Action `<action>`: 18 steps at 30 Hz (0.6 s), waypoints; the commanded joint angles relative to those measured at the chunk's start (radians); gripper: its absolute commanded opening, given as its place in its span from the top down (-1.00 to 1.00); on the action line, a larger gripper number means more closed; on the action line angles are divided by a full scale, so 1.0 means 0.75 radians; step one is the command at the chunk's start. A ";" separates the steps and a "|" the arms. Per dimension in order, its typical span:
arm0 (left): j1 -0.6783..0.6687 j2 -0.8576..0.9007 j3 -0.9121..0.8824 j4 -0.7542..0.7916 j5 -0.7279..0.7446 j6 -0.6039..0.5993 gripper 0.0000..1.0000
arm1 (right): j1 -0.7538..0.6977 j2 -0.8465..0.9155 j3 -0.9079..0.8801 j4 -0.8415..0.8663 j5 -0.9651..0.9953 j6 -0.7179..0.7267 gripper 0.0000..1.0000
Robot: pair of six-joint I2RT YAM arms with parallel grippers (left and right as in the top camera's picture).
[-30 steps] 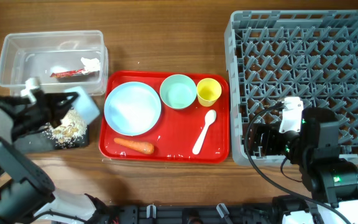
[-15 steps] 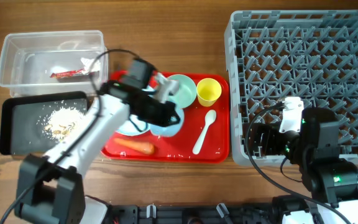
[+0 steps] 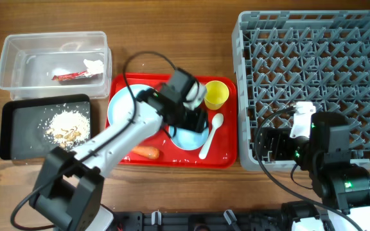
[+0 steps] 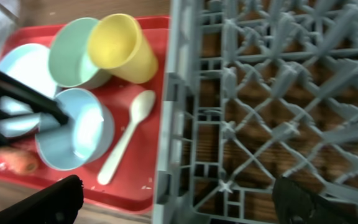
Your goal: Sort waste into correct bins and load items into the dishwasher rack
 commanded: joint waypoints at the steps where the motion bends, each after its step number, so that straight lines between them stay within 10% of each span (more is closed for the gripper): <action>1: 0.126 -0.055 0.126 0.182 -0.071 0.001 -0.31 | 0.004 0.000 0.023 -0.003 0.094 0.063 -0.99; 14: 0.090 0.226 0.126 0.488 -0.056 -0.138 -0.20 | 0.004 0.000 0.023 -0.003 0.093 0.063 -0.99; 18: 0.063 0.251 0.124 0.470 -0.083 -0.138 0.15 | 0.004 0.000 0.023 -0.006 0.093 0.063 -0.99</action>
